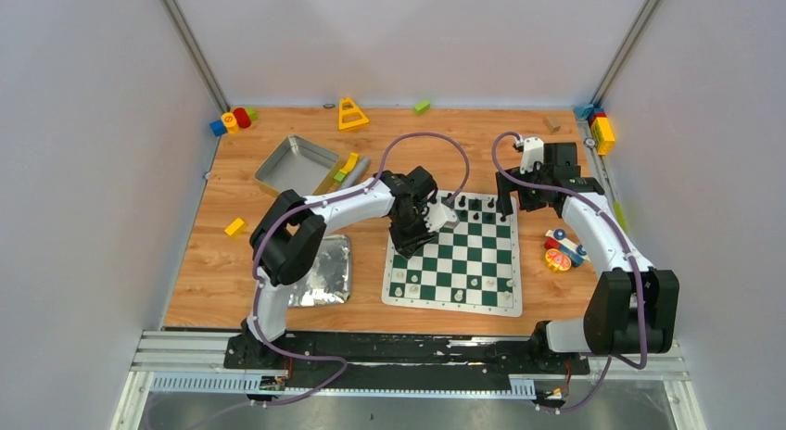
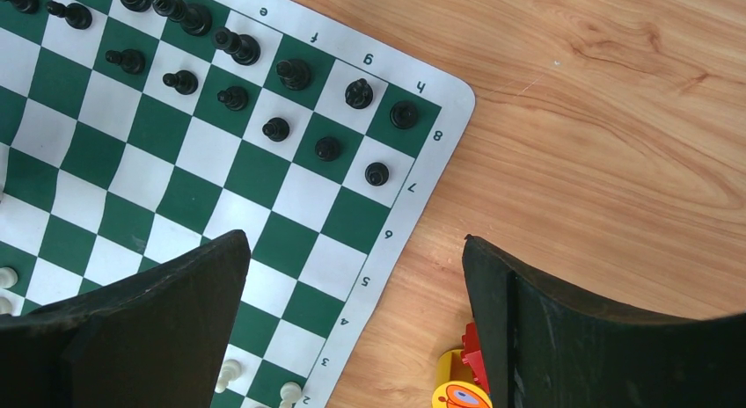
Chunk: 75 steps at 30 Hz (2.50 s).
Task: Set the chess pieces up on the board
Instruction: Pick up the chess piece from the chessboard, then place the chess piece on the chessboard.
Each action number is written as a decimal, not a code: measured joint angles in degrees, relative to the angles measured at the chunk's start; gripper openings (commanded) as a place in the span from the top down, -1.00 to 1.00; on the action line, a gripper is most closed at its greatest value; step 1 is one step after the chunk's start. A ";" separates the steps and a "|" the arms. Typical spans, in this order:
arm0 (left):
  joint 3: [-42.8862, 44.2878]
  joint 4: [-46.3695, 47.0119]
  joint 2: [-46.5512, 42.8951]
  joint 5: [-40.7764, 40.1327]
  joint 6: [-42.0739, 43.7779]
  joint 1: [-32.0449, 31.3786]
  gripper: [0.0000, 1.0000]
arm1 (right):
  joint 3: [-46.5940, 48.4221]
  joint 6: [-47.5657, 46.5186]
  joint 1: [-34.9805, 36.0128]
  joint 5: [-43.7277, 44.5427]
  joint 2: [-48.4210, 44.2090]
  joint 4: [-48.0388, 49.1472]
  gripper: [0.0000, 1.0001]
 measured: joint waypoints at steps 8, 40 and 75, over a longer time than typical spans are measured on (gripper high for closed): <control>0.63 -0.24 0.76 0.87 0.15 0.00 0.65 | 0.00 0.00 0.00 -0.02 0.00 0.00 -0.85; 8.44 -3.26 0.74 0.55 2.16 -12.02 1.00 | 0.00 -0.02 0.00 0.02 0.00 0.00 -0.85; 6.23 -2.71 3.67 -0.24 2.19 -12.15 0.68 | 0.00 -0.20 0.00 0.02 0.26 -0.02 -0.85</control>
